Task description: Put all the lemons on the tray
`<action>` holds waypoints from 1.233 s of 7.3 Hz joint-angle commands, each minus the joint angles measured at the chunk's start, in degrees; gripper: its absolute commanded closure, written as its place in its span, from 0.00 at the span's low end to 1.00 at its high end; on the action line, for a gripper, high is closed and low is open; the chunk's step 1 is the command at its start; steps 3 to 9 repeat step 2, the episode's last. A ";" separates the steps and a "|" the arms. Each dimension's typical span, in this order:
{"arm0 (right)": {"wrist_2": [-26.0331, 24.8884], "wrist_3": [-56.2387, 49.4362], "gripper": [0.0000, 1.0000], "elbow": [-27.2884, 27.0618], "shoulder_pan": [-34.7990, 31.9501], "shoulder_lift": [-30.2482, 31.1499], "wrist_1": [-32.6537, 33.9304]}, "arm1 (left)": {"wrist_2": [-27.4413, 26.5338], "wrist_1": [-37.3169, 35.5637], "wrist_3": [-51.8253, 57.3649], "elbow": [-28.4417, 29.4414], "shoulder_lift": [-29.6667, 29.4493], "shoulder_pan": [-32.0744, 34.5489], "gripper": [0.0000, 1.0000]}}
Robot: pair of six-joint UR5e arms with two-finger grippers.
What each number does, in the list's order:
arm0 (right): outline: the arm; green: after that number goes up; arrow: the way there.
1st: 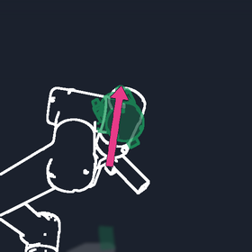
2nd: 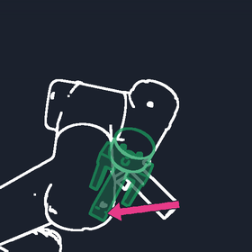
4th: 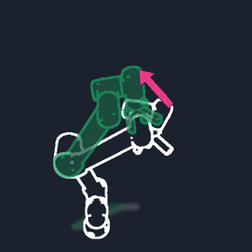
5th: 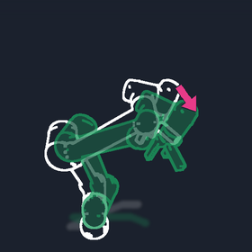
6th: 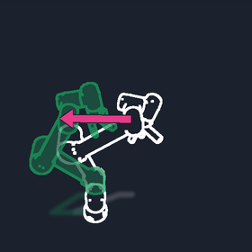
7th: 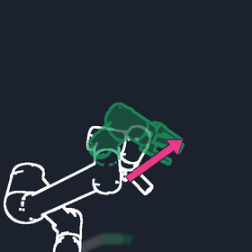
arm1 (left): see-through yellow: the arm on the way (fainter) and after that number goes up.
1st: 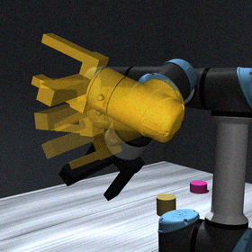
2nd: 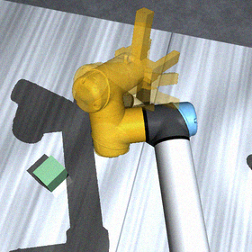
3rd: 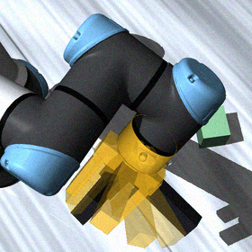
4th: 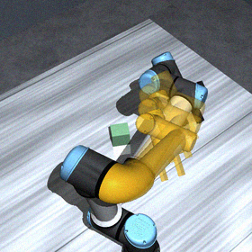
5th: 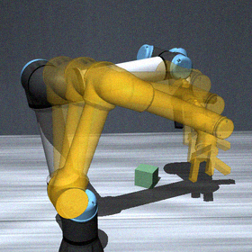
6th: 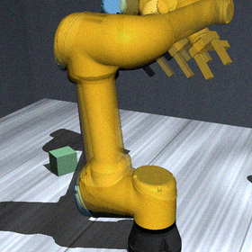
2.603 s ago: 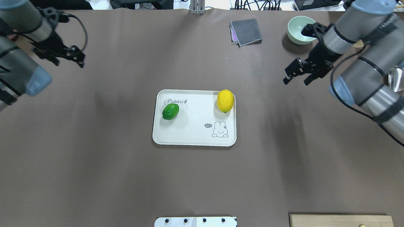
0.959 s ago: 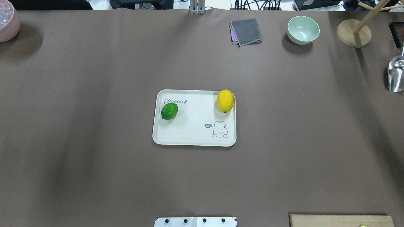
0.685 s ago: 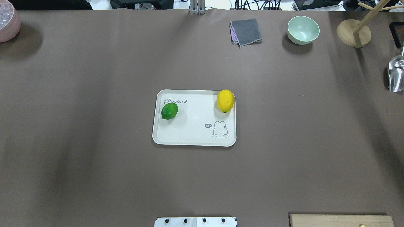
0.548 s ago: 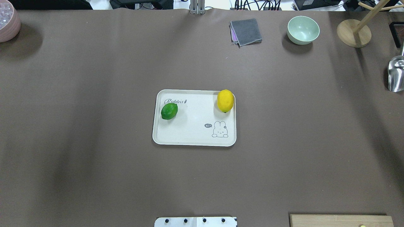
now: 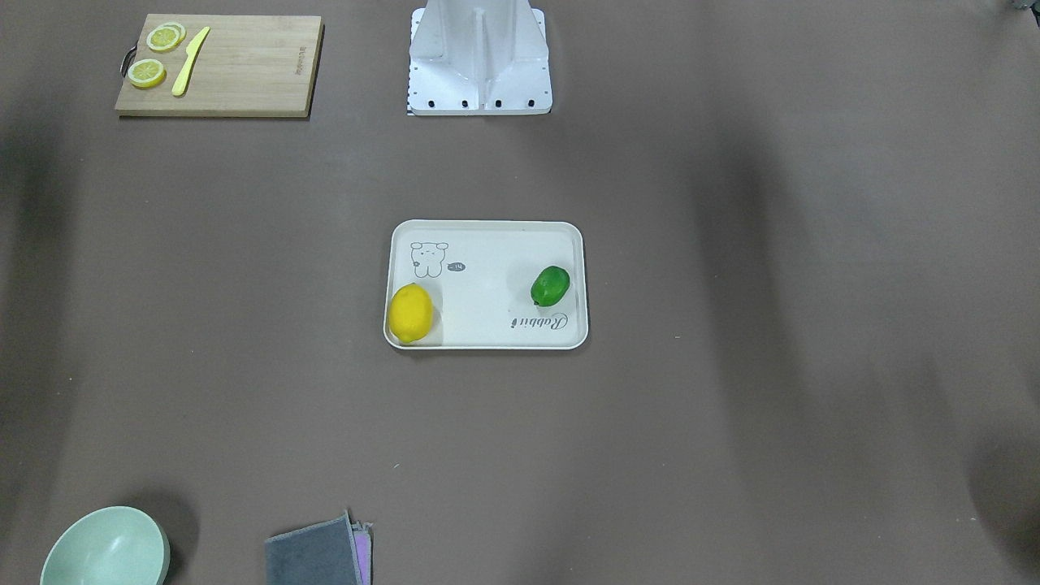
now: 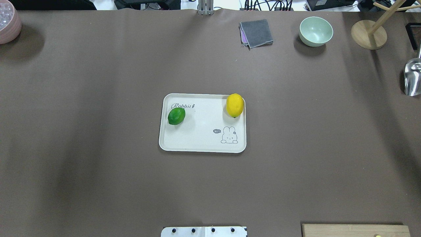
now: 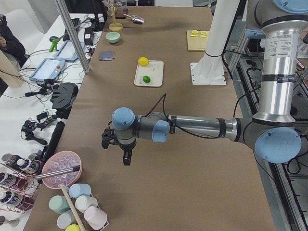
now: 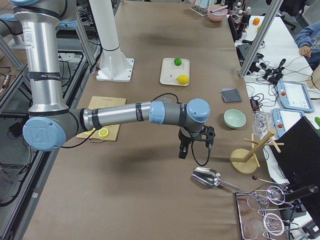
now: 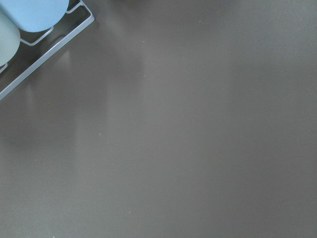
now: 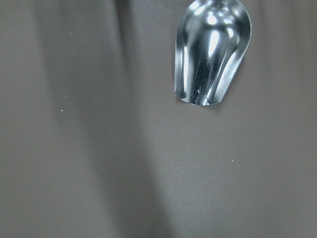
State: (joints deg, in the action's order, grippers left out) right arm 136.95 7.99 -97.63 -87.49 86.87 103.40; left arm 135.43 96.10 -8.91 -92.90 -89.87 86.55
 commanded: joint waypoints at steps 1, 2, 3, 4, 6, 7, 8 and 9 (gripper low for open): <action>-0.10 -0.08 0.00 -0.11 -0.05 -0.04 0.05 | 0.01 0.05 0.12 0.27 0.48 0.02 0.02; -0.02 -0.08 0.00 -0.11 -0.05 0.05 0.05 | -0.08 0.05 0.12 0.18 0.39 0.02 0.02; -0.02 -0.08 0.00 -0.11 -0.05 0.05 0.05 | -0.08 0.05 0.12 0.18 0.39 0.02 0.02; -0.02 -0.08 0.00 -0.11 -0.05 0.05 0.05 | -0.08 0.05 0.12 0.18 0.39 0.02 0.02; -0.02 -0.08 0.00 -0.11 -0.05 0.05 0.05 | -0.08 0.05 0.12 0.18 0.39 0.02 0.02; -0.02 -0.08 0.00 -0.11 -0.05 0.05 0.05 | -0.08 0.05 0.12 0.18 0.39 0.02 0.02; -0.02 -0.08 0.00 -0.11 -0.05 0.05 0.05 | -0.08 0.05 0.12 0.18 0.39 0.02 0.02; -0.02 -0.08 0.00 -0.11 -0.05 0.05 0.05 | -0.08 0.05 0.12 0.18 0.39 0.02 0.02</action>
